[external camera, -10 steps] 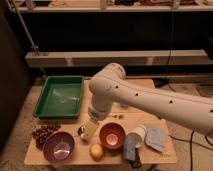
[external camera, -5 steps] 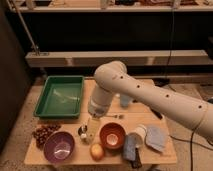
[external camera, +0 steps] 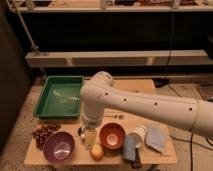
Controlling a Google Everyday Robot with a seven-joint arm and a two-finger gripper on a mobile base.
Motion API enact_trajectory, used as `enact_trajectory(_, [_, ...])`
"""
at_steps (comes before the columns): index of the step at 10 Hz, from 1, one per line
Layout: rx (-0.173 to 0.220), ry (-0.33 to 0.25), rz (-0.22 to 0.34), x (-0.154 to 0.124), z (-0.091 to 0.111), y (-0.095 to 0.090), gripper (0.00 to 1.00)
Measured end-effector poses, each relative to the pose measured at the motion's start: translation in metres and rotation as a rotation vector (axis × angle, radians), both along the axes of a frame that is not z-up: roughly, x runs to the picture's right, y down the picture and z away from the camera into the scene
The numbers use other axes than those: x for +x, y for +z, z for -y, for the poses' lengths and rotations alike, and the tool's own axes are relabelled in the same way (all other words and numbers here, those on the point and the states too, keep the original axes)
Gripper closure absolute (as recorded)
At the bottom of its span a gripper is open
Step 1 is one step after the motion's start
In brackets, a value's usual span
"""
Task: Place apple in purple bowl
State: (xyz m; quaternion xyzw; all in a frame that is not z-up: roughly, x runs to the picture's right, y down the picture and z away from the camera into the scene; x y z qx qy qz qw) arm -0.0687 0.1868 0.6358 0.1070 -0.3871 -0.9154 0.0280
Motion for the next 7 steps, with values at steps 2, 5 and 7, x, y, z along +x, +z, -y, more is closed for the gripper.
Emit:
enact_trajectory(2, [0.015, 0.019, 0.079, 0.006, -0.013, 0.007, 0.2])
enact_trajectory(5, [0.014, -0.03, 0.142, 0.004, -0.041, 0.018, 0.2])
enact_trajectory(7, [-0.003, -0.089, 0.149, 0.001, -0.059, 0.024, 0.2])
